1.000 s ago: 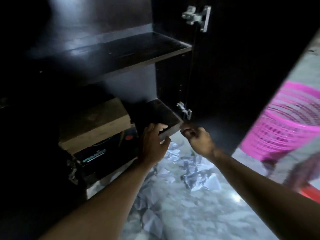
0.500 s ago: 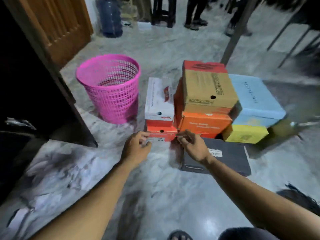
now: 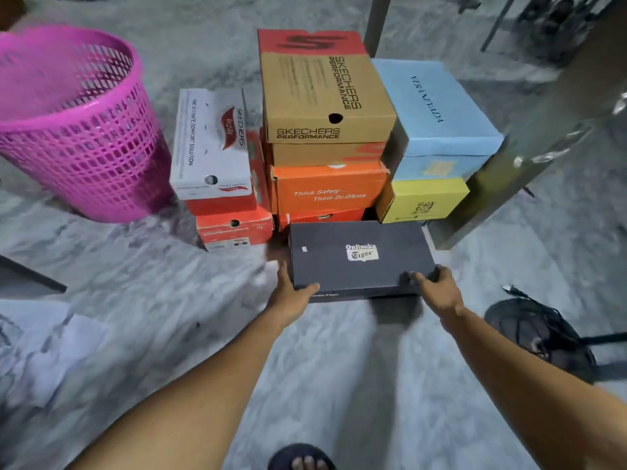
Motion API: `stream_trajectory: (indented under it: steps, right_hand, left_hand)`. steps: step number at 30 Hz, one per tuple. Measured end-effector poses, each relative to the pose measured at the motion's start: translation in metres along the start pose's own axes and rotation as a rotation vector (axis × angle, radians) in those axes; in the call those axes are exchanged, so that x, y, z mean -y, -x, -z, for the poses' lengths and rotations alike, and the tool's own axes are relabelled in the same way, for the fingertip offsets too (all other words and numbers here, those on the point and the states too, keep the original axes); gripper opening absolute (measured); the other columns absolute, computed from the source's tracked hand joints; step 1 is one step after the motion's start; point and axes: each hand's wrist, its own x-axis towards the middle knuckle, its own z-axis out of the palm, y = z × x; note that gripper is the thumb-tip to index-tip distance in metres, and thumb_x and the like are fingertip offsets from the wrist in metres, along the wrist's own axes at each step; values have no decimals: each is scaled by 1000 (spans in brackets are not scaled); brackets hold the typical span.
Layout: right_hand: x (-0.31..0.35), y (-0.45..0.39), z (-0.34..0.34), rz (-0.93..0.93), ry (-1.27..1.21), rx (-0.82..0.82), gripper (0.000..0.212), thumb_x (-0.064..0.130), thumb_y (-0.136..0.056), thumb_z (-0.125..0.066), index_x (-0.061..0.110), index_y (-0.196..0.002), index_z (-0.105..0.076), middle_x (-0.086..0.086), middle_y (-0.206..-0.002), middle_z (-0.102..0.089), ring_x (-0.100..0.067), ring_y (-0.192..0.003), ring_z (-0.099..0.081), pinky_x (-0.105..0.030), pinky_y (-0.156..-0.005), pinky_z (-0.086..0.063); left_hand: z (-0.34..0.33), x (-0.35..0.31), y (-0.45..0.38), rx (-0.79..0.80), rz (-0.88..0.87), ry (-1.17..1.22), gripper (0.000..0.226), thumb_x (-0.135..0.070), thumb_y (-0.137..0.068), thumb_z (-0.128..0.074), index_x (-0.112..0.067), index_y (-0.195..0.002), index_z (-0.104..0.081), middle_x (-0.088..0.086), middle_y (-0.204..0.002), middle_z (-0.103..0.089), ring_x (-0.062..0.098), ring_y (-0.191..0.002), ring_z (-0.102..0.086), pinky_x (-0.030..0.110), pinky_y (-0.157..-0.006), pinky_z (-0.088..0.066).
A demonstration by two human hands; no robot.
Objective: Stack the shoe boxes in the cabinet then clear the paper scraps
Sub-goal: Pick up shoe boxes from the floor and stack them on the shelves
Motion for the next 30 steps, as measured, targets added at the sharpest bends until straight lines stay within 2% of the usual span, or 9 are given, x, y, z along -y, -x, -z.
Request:
stream_trajectory:
  steps: [4, 7, 10, 13, 16, 20, 23, 27, 30]
  right_hand:
    - [-14, 8, -13, -24, -47, -3, 66, 35, -86, -79, 8, -138, -51, -10, -127, -65, -30, -110, -62, -39, -93, -51]
    - [-21, 25, -22, -64, -67, 60, 59, 40, -85, -82, 6, -127, -59, -11, -120, -67, -31, -105, -64, -40, -91, -54]
    - [-10, 49, -39, -26, -109, 162, 60, 47, -84, -81, 9, -123, -54, -11, -115, -66, -32, -100, -66, -42, -78, -55]
    - [10, 81, -57, 52, -111, 276, 61, 48, -87, -78, 10, -123, -47, -9, -112, -61, -30, -97, -65, -39, -71, -55]
    - [34, 116, -78, 128, -80, 383, 58, 49, -84, -80, 9, -118, -54, -11, -108, -67, -32, -93, -69, -37, -63, -55]
    - [94, 178, -112, 261, -23, 559, 47, 52, -73, -88, 9, -70, -69, -5, -64, -69, -24, -61, -67, -32, -56, -51]
    - [138, 220, -144, 350, 50, 683, 52, 57, -71, -88, 12, -55, -66, 0, -52, -62, -21, -53, -63, -28, -51, -46]
    - [194, 285, -190, 533, 91, 847, 49, 58, -67, -81, 9, -65, -78, 2, -57, -69, -12, -51, -64, -23, -48, -47]
    - [223, 317, -234, 627, 129, 898, 53, 60, -74, -85, 11, -92, -82, 0, -85, -82, -21, -78, -78, -40, -72, -62]
  left_hand:
    - [7, 8, 15, -53, 14, -10, 68, -34, -91, -72, -30, -149, -37, -7, -137, -60, 21, -124, -58, 41, -108, -47]
    - [30, 17, 32, -112, 31, -23, 65, -40, -89, -73, -28, -144, -41, -5, -134, -61, 20, -118, -60, 39, -100, -49]
    - [62, 25, 55, -184, 56, -35, 56, -41, -91, -73, -23, -137, -45, -2, -130, -59, 19, -110, -59, 34, -90, -48]
    - [99, 35, 91, -260, 76, -71, 56, -47, -87, -72, -26, -133, -46, -4, -129, -61, 20, -113, -61, 39, -97, -51]
    - [140, 41, 133, -336, 108, -92, 58, -52, -85, -70, -28, -132, -45, -5, -128, -59, 20, -112, -60, 38, -96, -51]
    - [211, 52, 197, -507, 154, -94, 65, -58, -78, -68, -29, -132, -47, -3, -127, -59, 23, -116, -62, 39, -98, -52]
    - [261, 65, 241, -614, 169, -33, 71, -62, -68, -67, -30, -129, -49, -4, -128, -63, 22, -116, -63, 40, -100, -52]
    - [313, 85, 306, -839, 205, 78, 79, -69, -62, -67, -29, -128, -49, 0, -130, -62, 26, -116, -63, 40, -102, -51]
    - [340, 96, 352, -999, 205, 145, 79, -65, -68, -70, -28, -134, -49, -1, -133, -61, 28, -121, -61, 36, -101, -46]
